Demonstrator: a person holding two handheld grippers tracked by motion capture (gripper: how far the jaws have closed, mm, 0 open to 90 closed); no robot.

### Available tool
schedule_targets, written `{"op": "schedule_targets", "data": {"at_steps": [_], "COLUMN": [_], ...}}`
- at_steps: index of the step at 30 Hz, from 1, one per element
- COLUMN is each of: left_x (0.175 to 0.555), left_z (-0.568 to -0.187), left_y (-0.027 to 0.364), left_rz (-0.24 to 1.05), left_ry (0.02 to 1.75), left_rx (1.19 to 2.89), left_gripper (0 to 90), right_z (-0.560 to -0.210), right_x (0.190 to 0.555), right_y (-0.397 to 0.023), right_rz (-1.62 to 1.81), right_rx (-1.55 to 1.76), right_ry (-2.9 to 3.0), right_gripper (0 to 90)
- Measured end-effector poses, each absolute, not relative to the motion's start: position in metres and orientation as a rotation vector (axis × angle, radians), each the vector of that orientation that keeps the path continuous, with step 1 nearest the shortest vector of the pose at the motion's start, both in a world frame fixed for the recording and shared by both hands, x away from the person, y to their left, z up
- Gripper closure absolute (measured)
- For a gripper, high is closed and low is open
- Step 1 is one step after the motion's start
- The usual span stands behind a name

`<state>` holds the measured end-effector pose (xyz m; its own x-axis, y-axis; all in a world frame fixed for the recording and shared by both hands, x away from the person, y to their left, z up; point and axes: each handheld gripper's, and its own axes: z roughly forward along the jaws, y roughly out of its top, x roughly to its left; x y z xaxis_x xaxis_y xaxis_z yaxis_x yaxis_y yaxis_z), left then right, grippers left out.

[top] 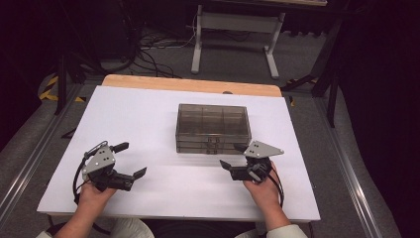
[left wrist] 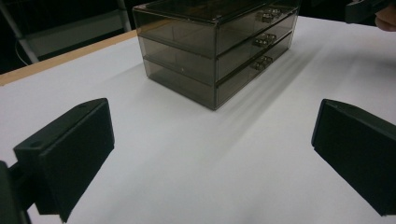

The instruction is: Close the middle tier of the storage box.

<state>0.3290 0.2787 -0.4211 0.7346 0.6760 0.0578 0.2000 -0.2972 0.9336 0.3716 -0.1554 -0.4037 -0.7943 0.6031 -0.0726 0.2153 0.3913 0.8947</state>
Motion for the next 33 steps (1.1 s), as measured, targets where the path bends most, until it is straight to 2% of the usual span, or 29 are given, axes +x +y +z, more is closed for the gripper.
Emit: {"op": "schedule_targets", "data": {"at_steps": [4, 10, 16, 33], "left_x": [0.329, 0.329, 0.329, 0.330], "left_z": [-0.421, -0.421, -0.422, -0.422], "left_y": [0.279, 0.278, 0.278, 0.278], "left_rz": [0.548, 0.543, 0.545, 0.552], "left_ry": [0.679, 0.681, 0.681, 0.682], "left_rx": [1.851, 1.851, 1.855, 1.858], "left_gripper": [0.0, 0.0, 0.0, 0.0], "right_z": [-0.403, -0.407, -0.411, -0.428], "right_x": [0.367, 0.363, 0.358, 0.340], "right_y": [-0.164, -0.181, -0.195, -0.229], "right_rz": [1.406, 1.441, 1.489, 1.516], "right_rx": [0.700, 0.737, 0.730, 0.769], "right_ry": [2.234, 2.194, 2.163, 2.121], "right_gripper": [10.1, 4.4, 1.9, 1.7]}}
